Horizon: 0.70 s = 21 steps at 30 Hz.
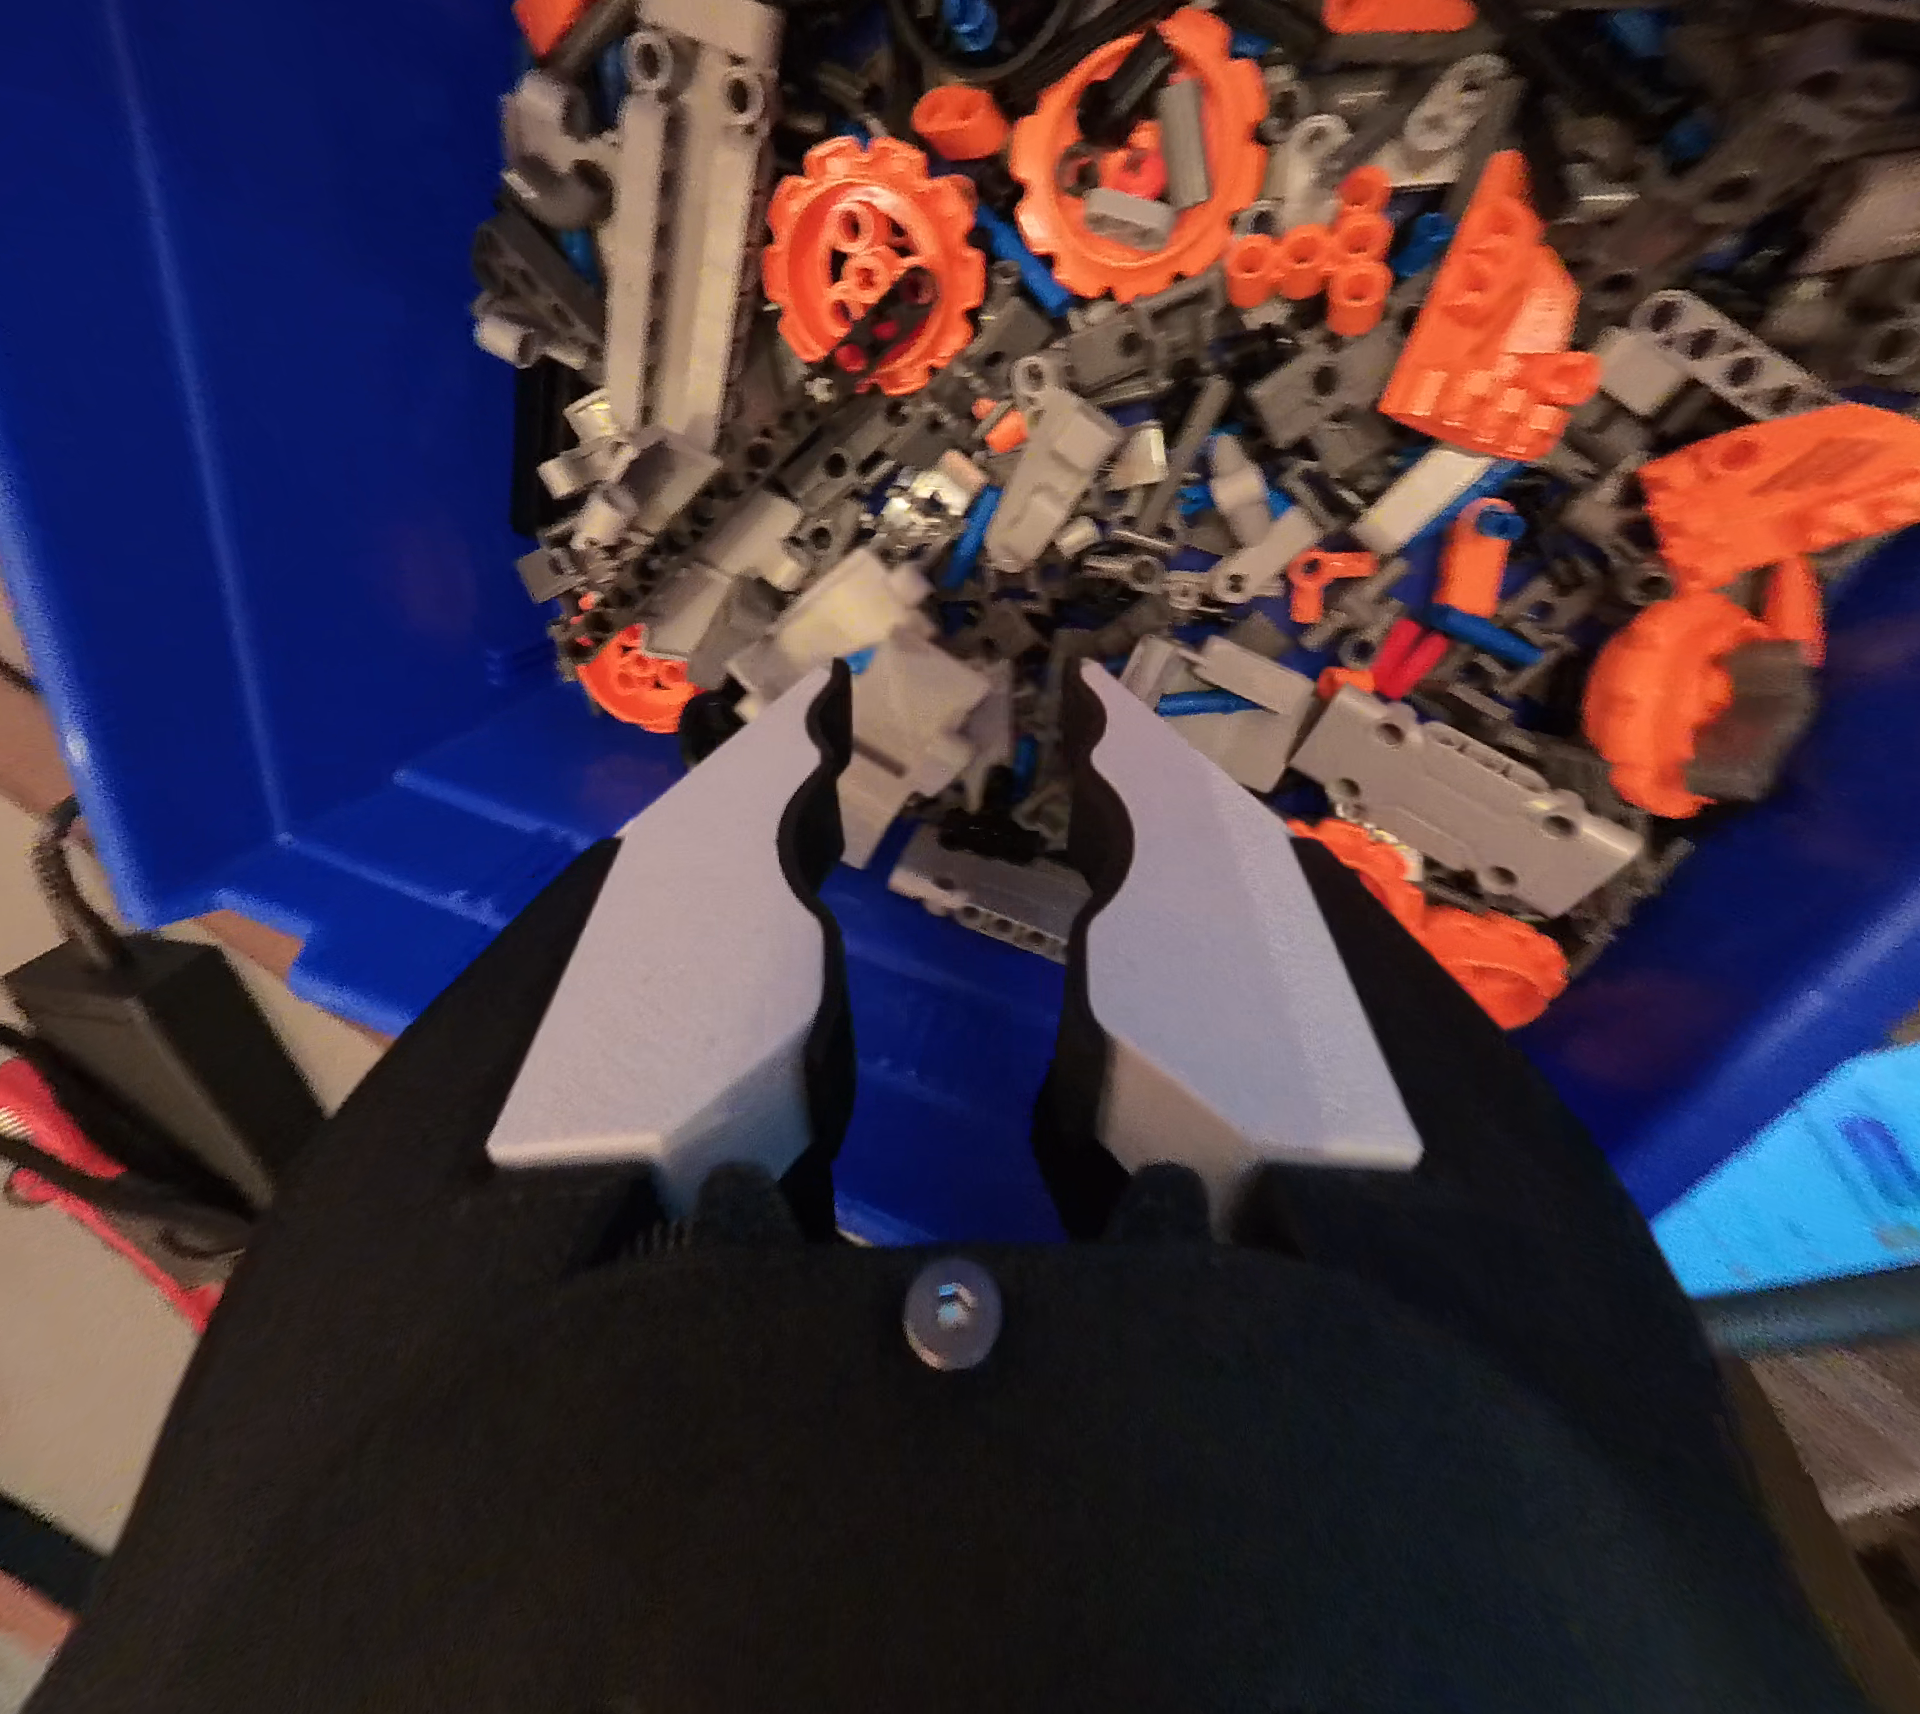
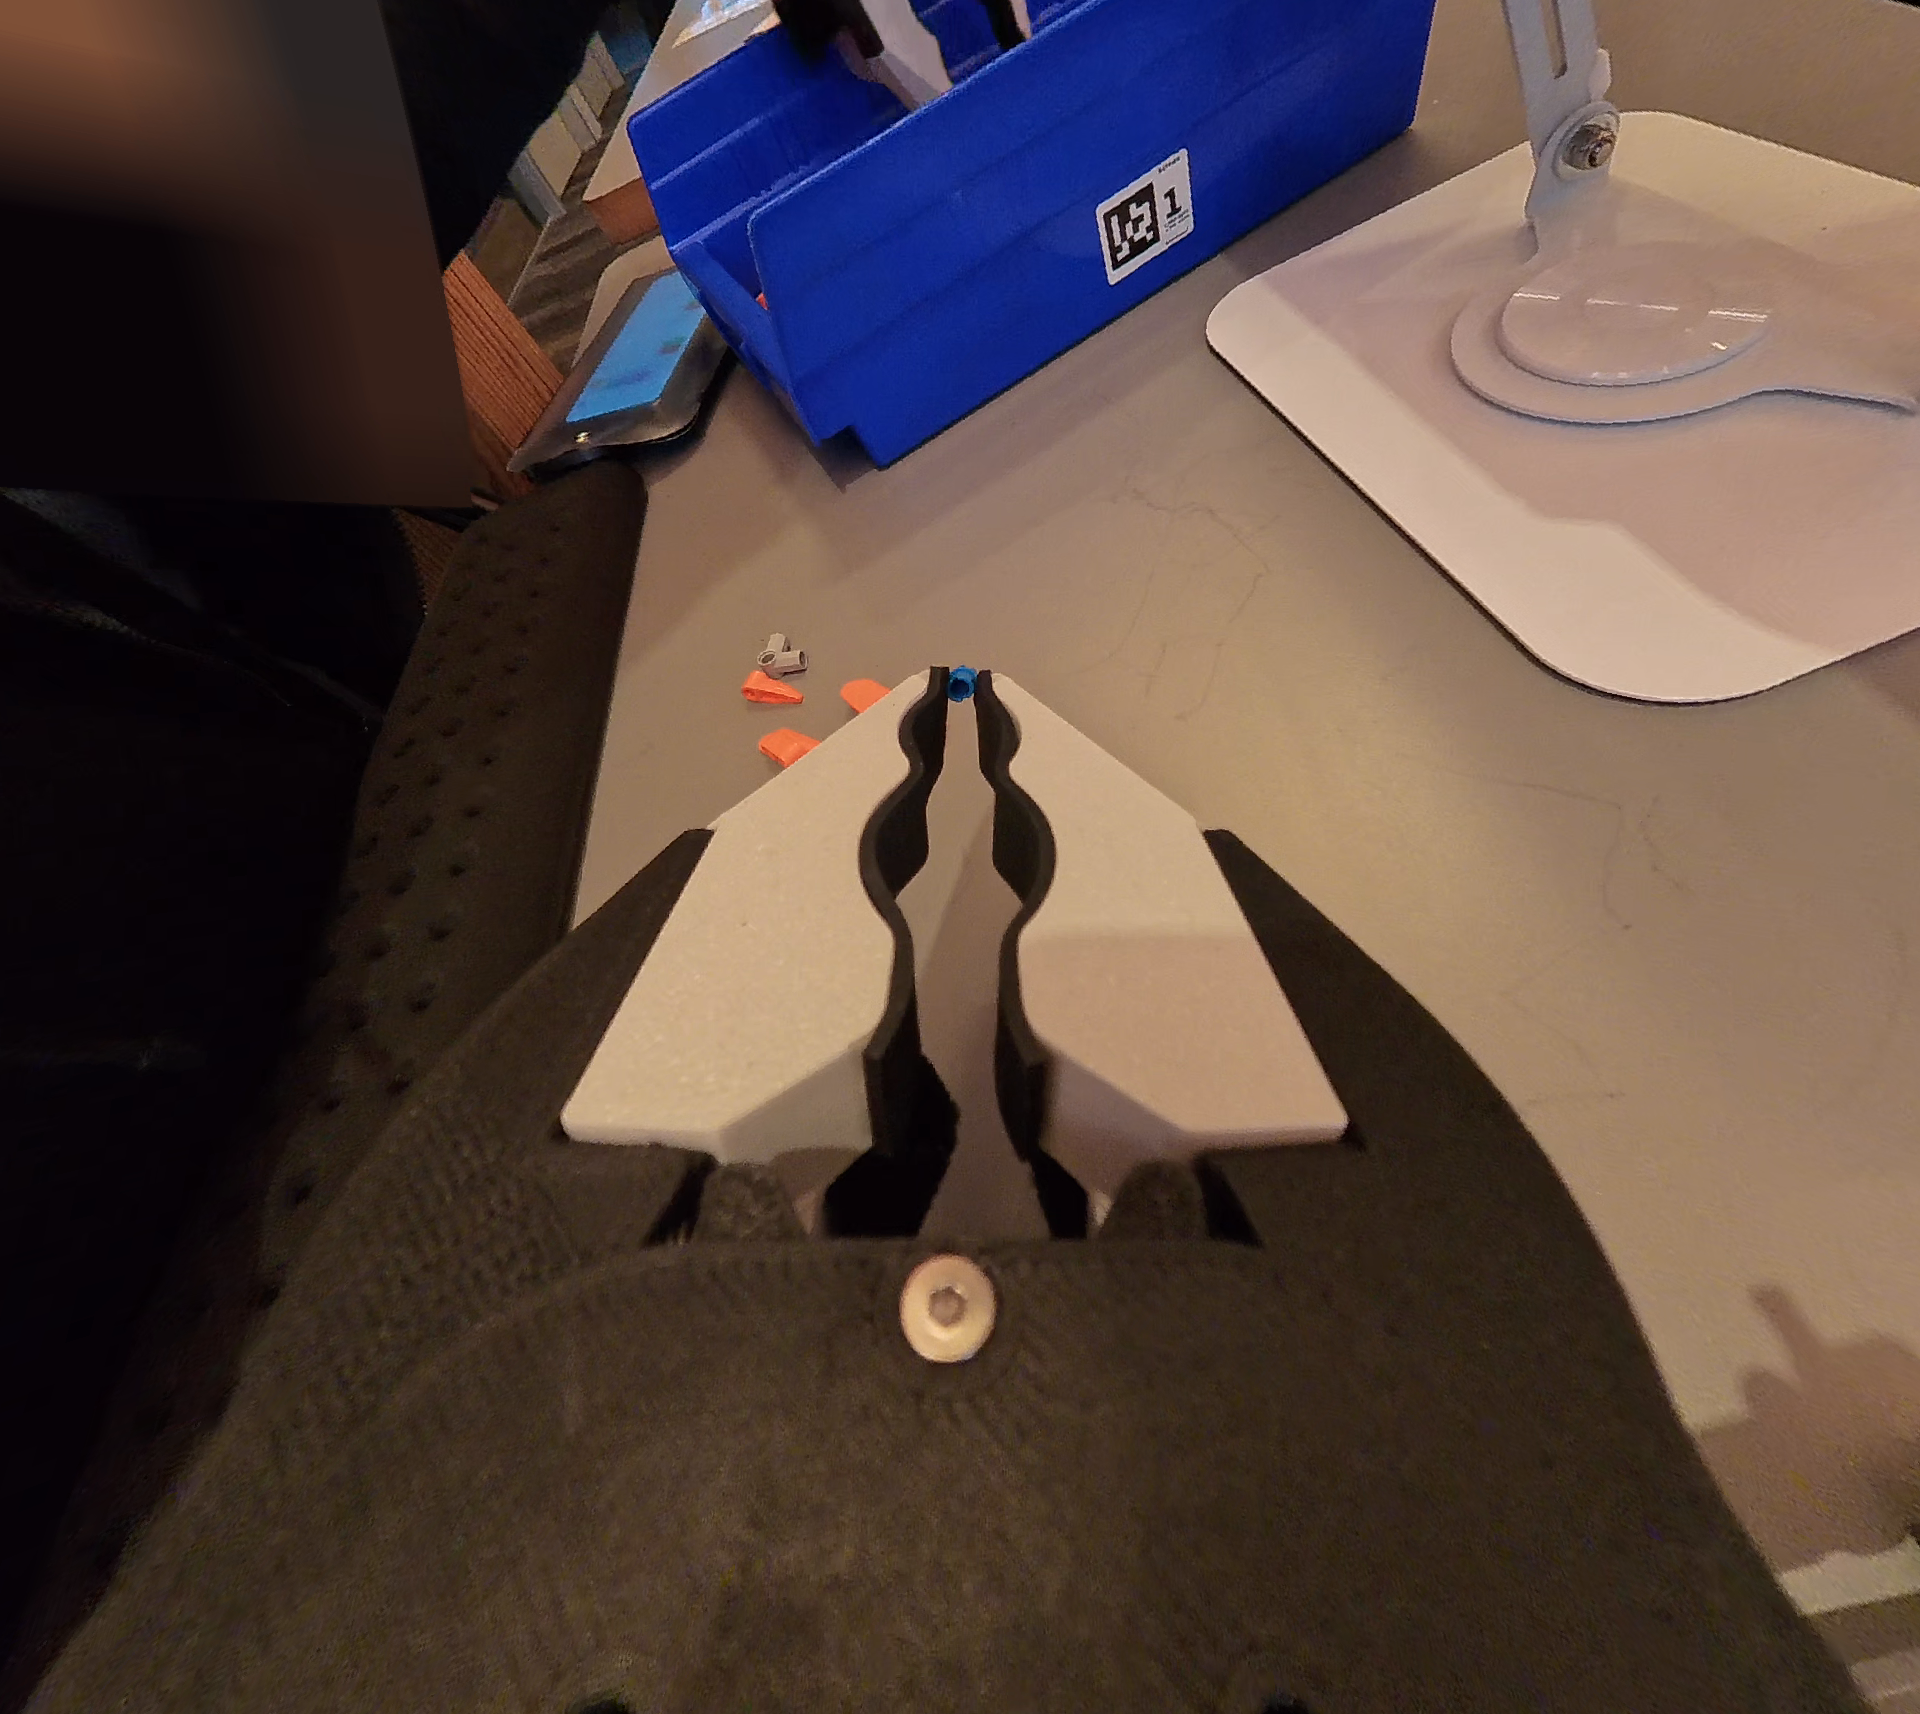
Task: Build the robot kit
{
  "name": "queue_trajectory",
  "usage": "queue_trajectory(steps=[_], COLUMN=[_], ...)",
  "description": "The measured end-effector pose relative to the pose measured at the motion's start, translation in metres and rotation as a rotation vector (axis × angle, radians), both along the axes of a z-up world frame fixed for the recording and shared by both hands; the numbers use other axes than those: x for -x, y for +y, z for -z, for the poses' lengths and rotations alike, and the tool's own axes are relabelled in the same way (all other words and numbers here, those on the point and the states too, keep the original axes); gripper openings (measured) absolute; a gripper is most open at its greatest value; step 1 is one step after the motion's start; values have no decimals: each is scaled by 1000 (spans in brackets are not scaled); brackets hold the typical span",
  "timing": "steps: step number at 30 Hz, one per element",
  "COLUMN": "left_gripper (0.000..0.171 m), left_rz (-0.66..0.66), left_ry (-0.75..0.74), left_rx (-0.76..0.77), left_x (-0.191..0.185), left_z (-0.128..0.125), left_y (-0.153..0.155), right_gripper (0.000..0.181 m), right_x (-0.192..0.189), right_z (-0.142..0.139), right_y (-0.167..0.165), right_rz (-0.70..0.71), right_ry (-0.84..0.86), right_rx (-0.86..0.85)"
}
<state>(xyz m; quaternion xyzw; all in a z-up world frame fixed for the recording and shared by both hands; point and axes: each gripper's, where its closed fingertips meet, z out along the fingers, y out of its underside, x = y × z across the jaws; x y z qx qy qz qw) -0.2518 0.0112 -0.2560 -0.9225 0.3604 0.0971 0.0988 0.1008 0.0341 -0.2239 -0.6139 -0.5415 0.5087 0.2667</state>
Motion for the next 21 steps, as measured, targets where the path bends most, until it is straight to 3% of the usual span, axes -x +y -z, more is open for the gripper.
queue_trajectory(steps=[7,9,13,21], left_gripper=[34,41,26,37], left_rz=[34,34,50,64], left_ry=[-47,-68,-49,-103], left_rx=[107,152,215,256], left_x=[-10,-13,-11,-19], left_z=[12,11,9,-2], left_y=[-18,-27,-44,-63], right_gripper=[3,3,3,3], right_x=[0,0,0,0], right_z=[-1,0,1,0], right_y=[0,0,0,0], right_rz=[-1,0,-1,0], right_ry=[1,0,-2,-1], right_rx=[-2,-1,1,0])
